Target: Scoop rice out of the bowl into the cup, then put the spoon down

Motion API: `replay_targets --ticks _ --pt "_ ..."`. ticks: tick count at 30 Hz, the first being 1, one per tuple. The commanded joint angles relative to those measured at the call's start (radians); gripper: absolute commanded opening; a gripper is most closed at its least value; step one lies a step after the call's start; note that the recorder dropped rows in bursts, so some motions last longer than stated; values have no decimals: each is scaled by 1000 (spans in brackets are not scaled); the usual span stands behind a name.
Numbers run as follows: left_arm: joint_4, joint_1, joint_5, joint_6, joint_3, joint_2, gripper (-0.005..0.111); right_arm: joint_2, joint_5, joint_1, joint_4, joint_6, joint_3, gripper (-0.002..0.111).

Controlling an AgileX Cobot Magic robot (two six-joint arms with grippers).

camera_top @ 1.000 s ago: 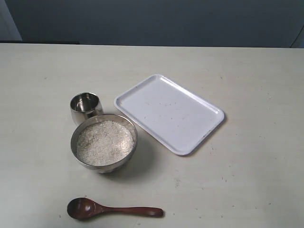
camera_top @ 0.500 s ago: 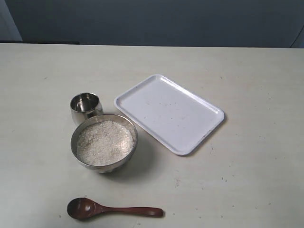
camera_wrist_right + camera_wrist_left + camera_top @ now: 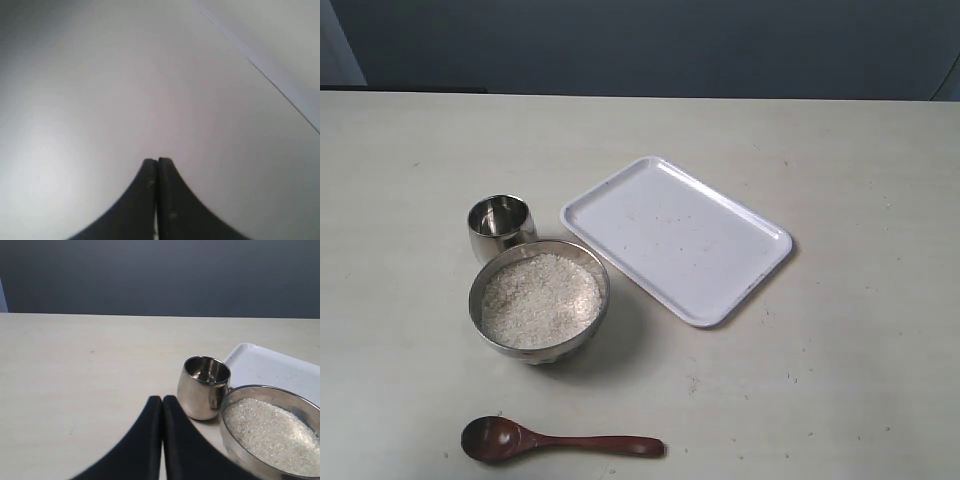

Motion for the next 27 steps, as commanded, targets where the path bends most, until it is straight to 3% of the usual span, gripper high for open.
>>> replay_targets --ticks 1,3,5,7,11,14,19,27 --pt "1 -7 -16 -7 -4 -5 1 163 280 2 -590 167 -210 -1" --pt "1 -7 -16 -7 -4 -5 1 254 467 31 -838 368 -300 -1" --pt "1 -7 -16 -7 -4 -5 1 340 645 85 -913 328 -372 -1" --pt "1 -7 -16 -7 -4 -5 1 427 779 168 -797 34 -440 -1" --pt "1 -7 -16 -7 -4 -5 1 620 1094 313 -383 -673 -571 -1" --pt "1 -7 -16 -7 -4 -5 1 772 1349 374 -183 -919 -637 -1" --pt "1 -7 -16 -7 -4 -5 1 960 1409 496 -129 -938 -650 -1" --pt "1 -7 -16 -7 -4 -5 1 1175 1442 816 -131 -938 -650 -1"
